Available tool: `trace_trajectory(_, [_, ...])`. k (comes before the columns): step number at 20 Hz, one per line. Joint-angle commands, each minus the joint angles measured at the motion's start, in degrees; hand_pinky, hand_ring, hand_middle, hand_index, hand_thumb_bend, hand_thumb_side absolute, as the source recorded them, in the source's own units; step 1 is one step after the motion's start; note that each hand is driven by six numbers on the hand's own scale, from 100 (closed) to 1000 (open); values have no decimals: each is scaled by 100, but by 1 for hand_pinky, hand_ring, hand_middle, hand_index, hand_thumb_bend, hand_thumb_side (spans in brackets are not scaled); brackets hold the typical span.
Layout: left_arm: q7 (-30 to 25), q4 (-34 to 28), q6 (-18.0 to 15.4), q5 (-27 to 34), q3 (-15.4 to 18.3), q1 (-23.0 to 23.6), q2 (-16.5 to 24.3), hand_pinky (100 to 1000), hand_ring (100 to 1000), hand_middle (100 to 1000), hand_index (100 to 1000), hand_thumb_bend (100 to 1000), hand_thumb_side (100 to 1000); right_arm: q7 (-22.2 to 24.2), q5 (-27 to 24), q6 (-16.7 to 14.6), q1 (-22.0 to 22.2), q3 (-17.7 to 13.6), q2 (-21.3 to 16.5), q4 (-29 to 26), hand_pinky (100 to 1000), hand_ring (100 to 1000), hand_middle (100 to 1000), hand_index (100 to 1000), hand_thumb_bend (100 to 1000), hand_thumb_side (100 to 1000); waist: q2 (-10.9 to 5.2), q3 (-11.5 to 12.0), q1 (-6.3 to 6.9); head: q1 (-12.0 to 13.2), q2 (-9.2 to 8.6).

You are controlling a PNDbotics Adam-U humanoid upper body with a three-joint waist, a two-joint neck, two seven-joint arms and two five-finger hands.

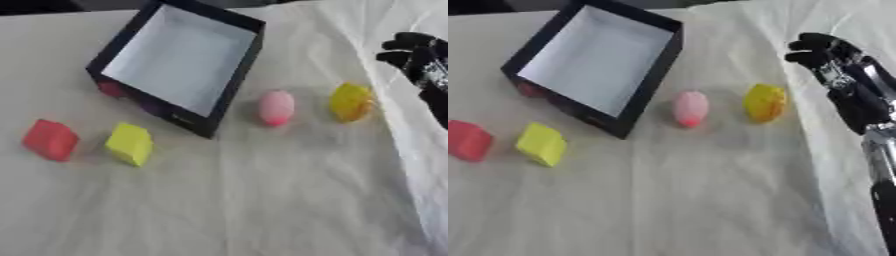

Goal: Pick up objects on the table and place them in the box.

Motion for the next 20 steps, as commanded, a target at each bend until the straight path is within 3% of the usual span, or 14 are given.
trace_trajectory(1, [-602, 94, -1127, -600, -367, -213, 698, 860, 824, 798, 890, 100, 228, 25, 58, -17, -18, -13, -217, -38, 1000, 821, 777, 840, 100, 542, -152, -15, 88, 14, 9])
trace_trajectory(6, [-751, 17, -1500, -1364, -1105, -647, 930, 859, 832, 811, 892, 100, 264, 67, 96, -28, -2, 31, -253, -29, 1000, 820, 776, 840, 100, 542, -169, -38, 133, 58, -1])
trace_trajectory(10, [-1150, -45, -1658, -1640, -1505, -829, 957, 862, 833, 814, 890, 100, 458, 84, 121, -34, 4, 46, -272, -25, 1000, 820, 775, 840, 100, 542, -167, -53, 165, 82, 23])
trace_trajectory(11, [-1276, -51, -1667, -1640, -1573, -857, 950, 863, 833, 815, 891, 100, 469, 89, 126, -34, 5, 50, -275, -24, 1000, 819, 775, 840, 100, 542, -168, -55, 169, 106, 40])
trace_trajectory(16, [-1695, -55, -1587, -1502, -1701, -970, 881, 862, 833, 822, 892, 100, 480, 91, 95, -34, 1, 49, -289, -27, 1000, 819, 775, 841, 100, 540, -194, -47, 175, 467, 247])
trace_trajectory(20, [-1650, -236, -1389, -1496, -1740, -933, 925, 861, 833, 823, 892, 100, 436, 82, 51, -69, 9, 41, -321, -53, 1000, 820, 776, 841, 100, 536, -186, -3, 144, 524, 291])
